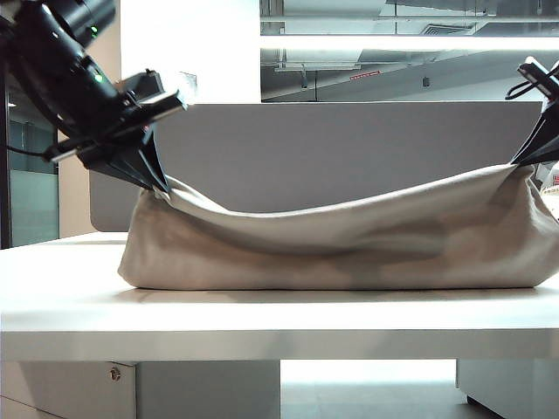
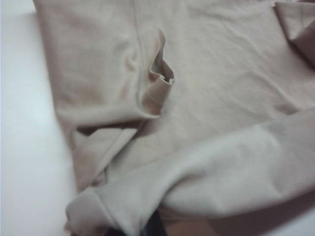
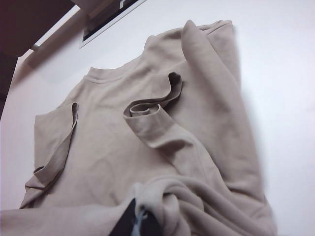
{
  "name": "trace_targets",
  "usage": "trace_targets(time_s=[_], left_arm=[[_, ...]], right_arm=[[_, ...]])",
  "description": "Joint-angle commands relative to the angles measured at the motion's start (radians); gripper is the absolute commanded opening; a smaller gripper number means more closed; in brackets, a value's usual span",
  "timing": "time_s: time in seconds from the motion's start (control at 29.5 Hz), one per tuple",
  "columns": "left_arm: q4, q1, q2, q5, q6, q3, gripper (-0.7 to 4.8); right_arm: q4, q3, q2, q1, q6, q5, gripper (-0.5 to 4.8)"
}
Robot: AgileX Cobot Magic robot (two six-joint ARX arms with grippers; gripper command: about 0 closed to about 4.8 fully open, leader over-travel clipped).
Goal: Fold the bottom side of the T-shirt horizontally towards the center, about one-third of the way, then fold the sleeve back towards the center, creating a straight line along the edge of the T-shirt, and finally fold the bottom of the T-shirt up towards the top, creating a neat rectangle.
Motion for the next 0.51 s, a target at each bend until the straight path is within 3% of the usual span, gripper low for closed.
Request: trace_targets(time_s=[0.03,0.51], left_arm=[[0.013,0.01,0.04,-0.01,0.024,0.044,-0.06],[-0.002,0.103,0.213,-0.035,0.051,0.269,-0.06]], right_arm=[[0.006,0.049,0.04,-0.001,-0.001,0.001,-0.03],[0.007,0.294,0.257,-0.001,-0.003,0.001,-0.03]])
